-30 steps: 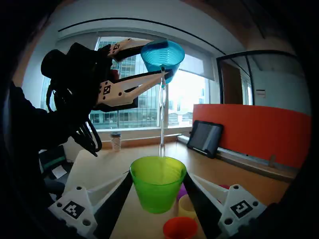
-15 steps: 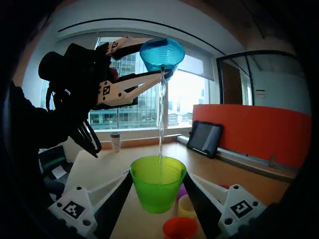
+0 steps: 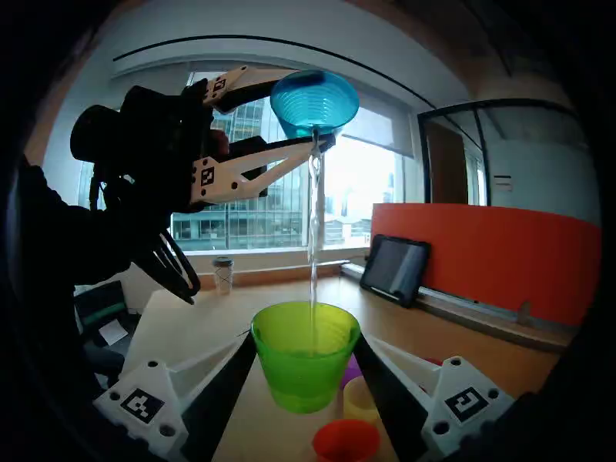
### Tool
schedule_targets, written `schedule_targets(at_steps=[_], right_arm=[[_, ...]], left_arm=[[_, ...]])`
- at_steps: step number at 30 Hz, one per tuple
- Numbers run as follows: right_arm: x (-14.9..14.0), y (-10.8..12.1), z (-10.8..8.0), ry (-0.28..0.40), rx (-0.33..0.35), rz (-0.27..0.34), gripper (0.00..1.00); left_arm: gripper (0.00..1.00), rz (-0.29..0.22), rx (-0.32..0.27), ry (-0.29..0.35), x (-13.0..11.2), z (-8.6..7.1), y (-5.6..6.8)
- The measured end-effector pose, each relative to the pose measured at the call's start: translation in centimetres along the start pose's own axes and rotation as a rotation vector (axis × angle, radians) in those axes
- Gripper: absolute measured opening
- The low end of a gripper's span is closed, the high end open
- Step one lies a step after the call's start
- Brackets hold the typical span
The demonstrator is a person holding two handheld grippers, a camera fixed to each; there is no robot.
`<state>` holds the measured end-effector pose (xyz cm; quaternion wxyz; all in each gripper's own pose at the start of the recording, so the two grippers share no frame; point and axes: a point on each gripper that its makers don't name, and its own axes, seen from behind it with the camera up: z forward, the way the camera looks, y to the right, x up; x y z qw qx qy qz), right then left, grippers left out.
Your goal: Pour water
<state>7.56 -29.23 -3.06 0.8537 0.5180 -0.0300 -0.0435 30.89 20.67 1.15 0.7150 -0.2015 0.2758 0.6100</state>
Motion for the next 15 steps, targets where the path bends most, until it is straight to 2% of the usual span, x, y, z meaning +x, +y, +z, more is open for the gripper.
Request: schedule_targets(at_steps=[15], right_arm=[[0.09,0.14,-0.06,0.004,-0.004,0.001,0.91]], left_arm=[[0.87,0.09,0.007,0.016,0.76,-0.04,-0.36]])
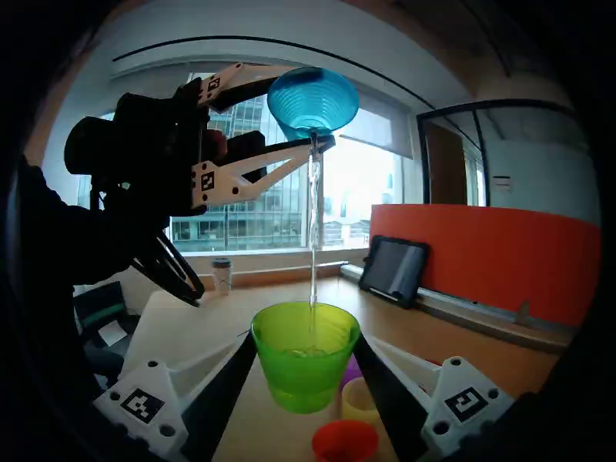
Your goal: Pour water
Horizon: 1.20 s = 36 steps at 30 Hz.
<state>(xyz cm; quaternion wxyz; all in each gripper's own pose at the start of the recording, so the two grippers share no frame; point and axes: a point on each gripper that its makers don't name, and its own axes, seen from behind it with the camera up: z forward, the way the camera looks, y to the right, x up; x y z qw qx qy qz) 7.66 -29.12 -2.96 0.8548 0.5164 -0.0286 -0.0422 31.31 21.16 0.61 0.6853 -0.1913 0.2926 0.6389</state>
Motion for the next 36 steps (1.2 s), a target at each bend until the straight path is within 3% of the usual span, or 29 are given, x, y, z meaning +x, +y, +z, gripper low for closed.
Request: schedule_targets(at_steps=[18,36], right_arm=[[-0.3,0.4,0.1,-0.001,-0.008,0.004,0.91],[-0.2,0.5,0.2,0.002,-0.01,0.006,0.91]], left_arm=[[0.87,0.108,0.003,0.013,0.7,-0.1,0.4],[0.87,0.123,0.012,0.017,1.0,-0.4,1.2]])
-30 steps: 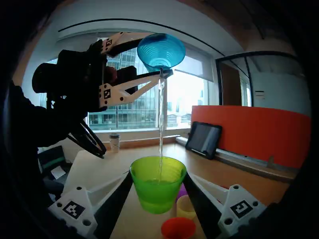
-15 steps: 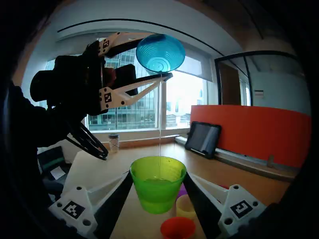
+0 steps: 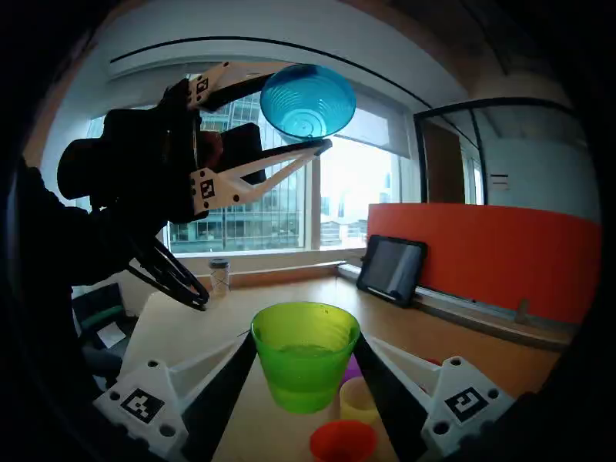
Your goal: Pour water
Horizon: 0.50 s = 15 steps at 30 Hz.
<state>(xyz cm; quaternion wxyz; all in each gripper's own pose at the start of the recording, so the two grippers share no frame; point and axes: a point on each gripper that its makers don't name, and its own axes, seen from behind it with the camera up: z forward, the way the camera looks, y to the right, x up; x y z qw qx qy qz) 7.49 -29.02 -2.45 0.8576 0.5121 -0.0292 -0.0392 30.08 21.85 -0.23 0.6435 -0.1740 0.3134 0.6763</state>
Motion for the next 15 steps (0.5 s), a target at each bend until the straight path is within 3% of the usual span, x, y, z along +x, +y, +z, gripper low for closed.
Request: schedule_targets(at_steps=[8,11,15], right_arm=[[0.04,0.03,0.05,0.001,-0.002,-0.001,0.91],[0.06,0.07,0.01,0.002,-0.005,-0.001,0.91],[0.11,0.22,-0.17,0.005,-0.009,0.001,0.91]], left_arm=[[0.87,-0.014,0.0,0.005,-0.19,0.13,-0.3],[0.87,-0.051,-0.001,0.002,-0.53,0.23,-0.37],[0.87,-0.137,0.001,-0.004,-0.94,0.38,-0.52]])
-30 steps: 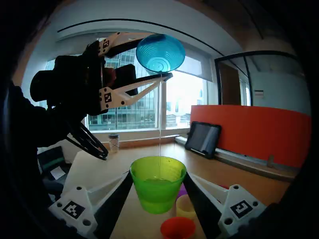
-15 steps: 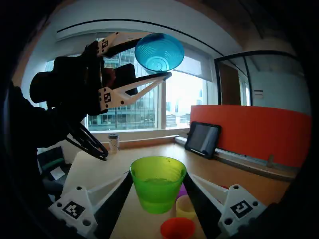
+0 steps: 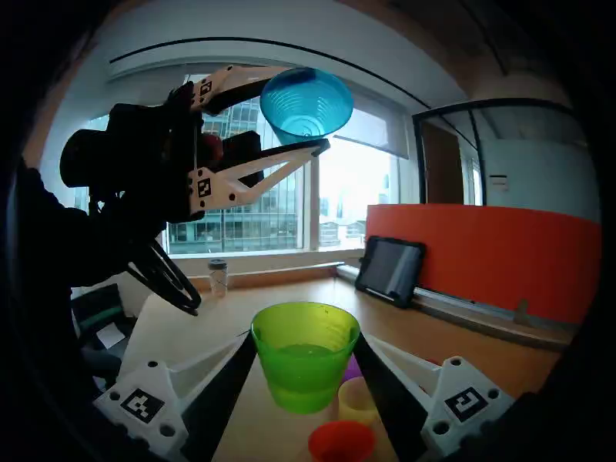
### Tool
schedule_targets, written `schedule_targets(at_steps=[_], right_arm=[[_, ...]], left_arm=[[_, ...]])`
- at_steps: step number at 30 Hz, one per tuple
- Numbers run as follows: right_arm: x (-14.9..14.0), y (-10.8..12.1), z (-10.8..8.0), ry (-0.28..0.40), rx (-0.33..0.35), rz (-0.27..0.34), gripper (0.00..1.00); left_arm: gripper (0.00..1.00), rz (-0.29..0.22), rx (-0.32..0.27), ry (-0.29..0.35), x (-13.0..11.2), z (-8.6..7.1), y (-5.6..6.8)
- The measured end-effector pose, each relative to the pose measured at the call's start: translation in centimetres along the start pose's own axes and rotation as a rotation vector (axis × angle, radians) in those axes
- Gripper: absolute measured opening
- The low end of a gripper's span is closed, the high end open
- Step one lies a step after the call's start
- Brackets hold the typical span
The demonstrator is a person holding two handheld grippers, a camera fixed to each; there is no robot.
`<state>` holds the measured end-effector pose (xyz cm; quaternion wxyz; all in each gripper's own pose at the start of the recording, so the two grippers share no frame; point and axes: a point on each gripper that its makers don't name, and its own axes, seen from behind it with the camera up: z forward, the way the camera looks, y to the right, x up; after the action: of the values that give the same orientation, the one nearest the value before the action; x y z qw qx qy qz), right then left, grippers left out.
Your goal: Pour water
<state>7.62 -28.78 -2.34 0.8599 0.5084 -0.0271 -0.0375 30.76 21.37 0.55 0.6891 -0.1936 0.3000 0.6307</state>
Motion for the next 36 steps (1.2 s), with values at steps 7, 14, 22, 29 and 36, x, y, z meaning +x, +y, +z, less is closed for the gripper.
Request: schedule_targets(at_steps=[7,14,22,29,36], right_arm=[[0.0,0.4,-0.4,0.004,-0.01,-0.001,0.91],[0.2,0.6,-0.7,0.01,-0.017,0.0,0.91],[0.3,0.9,-0.9,0.015,-0.024,-0.001,0.91],[0.4,1.1,-1.0,0.018,-0.029,-0.003,0.91],[0.7,1.1,-1.2,0.021,-0.036,-0.009,0.91]], left_arm=[[0.87,-0.196,0.0,-0.012,-0.8,0.0,-0.6],[0.87,-0.397,-0.001,-0.046,-2.4,0.0,-0.8],[0.87,-0.583,-0.007,-0.067,-3.2,-0.1,-1.3],[0.87,-0.748,-0.036,-0.115,-4.5,0.1,-0.3],[0.87,-0.907,-0.054,-0.133,-5.5,0.3,-0.1]])
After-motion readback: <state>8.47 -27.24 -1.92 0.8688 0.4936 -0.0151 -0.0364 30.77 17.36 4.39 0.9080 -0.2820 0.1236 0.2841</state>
